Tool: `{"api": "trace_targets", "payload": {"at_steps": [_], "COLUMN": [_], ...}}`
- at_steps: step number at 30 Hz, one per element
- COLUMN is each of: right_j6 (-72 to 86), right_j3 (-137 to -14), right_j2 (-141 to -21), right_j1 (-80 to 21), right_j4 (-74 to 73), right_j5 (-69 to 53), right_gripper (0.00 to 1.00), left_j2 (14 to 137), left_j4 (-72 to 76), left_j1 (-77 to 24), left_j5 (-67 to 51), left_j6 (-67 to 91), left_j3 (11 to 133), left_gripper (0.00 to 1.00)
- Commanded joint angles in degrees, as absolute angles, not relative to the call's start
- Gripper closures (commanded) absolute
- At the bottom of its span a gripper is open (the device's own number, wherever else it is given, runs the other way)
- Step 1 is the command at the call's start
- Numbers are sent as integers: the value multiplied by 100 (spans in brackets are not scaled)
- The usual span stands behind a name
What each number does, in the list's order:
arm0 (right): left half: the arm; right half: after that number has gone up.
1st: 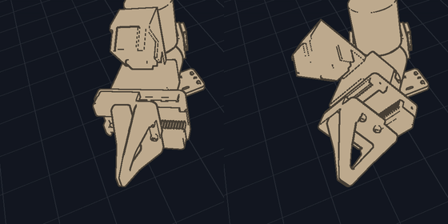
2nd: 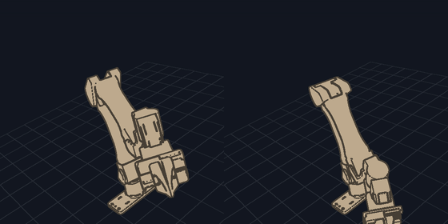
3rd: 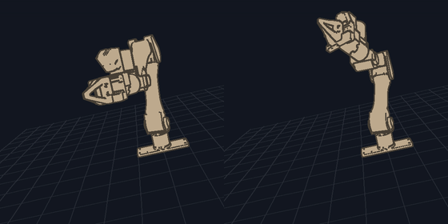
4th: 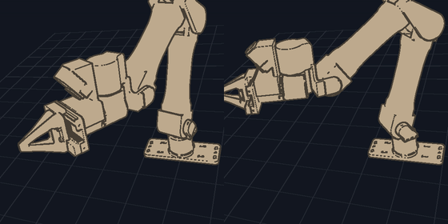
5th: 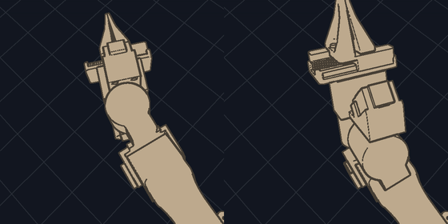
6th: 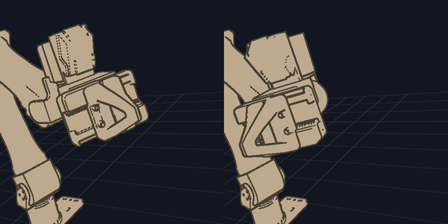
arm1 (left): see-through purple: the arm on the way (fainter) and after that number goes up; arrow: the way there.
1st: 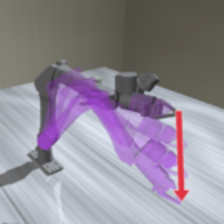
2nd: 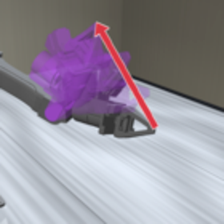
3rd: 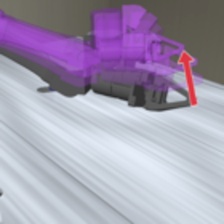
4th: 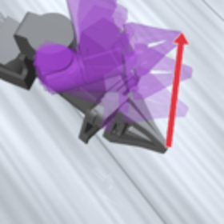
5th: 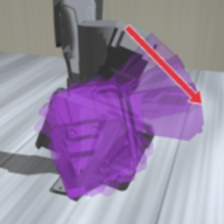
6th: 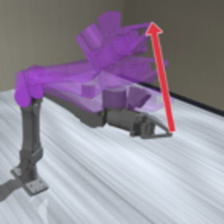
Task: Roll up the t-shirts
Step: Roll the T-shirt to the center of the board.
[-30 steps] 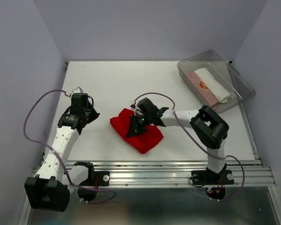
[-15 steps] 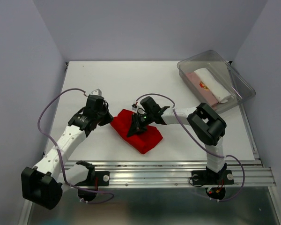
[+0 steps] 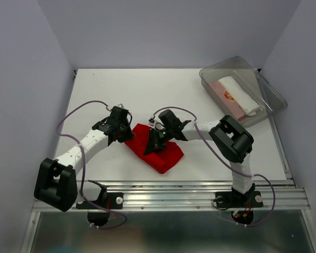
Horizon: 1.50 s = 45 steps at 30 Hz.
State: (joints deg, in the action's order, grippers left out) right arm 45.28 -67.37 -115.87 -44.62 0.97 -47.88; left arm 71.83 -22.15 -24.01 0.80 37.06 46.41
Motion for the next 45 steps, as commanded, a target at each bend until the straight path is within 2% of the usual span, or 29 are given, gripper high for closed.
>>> {"api": "trace_targets", "payload": {"at_steps": [1,8,15,21,28,34,37,38,40,41,45], "right_j6": [4491,4815,4939,5053,5089,5045,4992,4923,4739,4607,3991], "right_j3": [-6601,-6434,-6469,-6521,-6565,-6522,-6451,-6382,-6346,-6354,-6390], "right_j2": [-11628,-11725,-11812,-11970,-11997,-11892,-11725,-11533,-11321,-11111,-10532], "right_j1": [-4412,-4245,-4140,-4087,-4034,-3981,-3981,-3981,-3981,-3981,-3981], "right_j4": [290,693,826,826,817,826,817,809,713,433,-411], "right_j5": [-5001,-5325,-5458,-5581,-5625,-5573,-5467,-5345,-5221,-5064,-4493], "right_gripper": [92,92,92,86,85,84,75,66,57,49,38], "left_j2": [7400,6550,6372,6574,6908,7671,7874,7971,8015,8024,8112], "left_j4": [-1995,-2082,-2479,-2066,-2013,-1758,-1530,-1468,-1424,-1372,-1327], "left_j1": [-2426,-2426,-2434,-2443,-2443,-2408,-2399,-2399,-2399,-2399,-2391], "left_j5": [36,316,230,-956,-818,-852,-888,-879,-870,-861,-853], "left_j6": [3542,3542,3454,3112,3120,3041,3120,3146,3190,3199,3191], "left_j3": [4860,4834,4808,4474,4438,4552,4640,4693,4737,4720,4720], "left_gripper": [100,100,100,100,100,100,100,100,100,100,100]}}
